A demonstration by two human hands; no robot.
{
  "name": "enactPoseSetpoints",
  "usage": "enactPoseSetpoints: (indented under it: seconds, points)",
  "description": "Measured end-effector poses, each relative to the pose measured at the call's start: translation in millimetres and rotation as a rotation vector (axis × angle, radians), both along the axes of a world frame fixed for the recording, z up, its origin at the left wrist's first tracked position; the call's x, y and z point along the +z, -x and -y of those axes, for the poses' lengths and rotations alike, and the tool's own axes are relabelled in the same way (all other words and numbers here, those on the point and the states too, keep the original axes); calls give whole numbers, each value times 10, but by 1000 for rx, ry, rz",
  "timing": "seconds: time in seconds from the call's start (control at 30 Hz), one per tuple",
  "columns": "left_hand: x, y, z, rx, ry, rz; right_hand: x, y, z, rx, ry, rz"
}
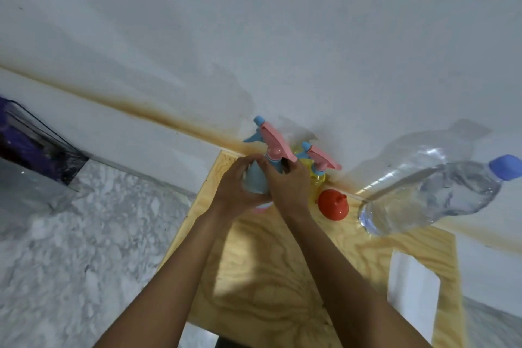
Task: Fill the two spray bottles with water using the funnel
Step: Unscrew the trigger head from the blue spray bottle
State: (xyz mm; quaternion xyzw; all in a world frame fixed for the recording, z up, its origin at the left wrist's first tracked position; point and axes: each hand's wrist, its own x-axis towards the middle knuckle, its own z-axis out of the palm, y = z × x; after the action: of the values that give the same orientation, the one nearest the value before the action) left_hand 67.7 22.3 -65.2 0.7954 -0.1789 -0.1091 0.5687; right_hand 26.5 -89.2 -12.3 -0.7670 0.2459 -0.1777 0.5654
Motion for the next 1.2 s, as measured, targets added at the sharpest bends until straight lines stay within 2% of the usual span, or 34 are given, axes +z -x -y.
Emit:
enactPoseSetpoints:
  seconds: [0.13,0.27,0.4,0.57,0.8,1.07,1.2]
  points:
    - [269,127,-132,-23,-16,-9,281,155,28,65,-24,47]
    - [533,289,-193,-71,67,-71,514,255,77,228,89,85]
    - [749,460,-266,-110,115,-77,715,372,208,442,-16,57]
    - [857,626,-252,-12,153,-93,757,517,123,236,-265,189]
    - [984,826,-191,60,192,-58,808,698,-24,214,-185,243]
    - [1025,969,-145,108,220,-40,805,733,-169,62,-328,240]
    - [1020,1004,-120,131,219,-15,802,746,-229,0,-315,255]
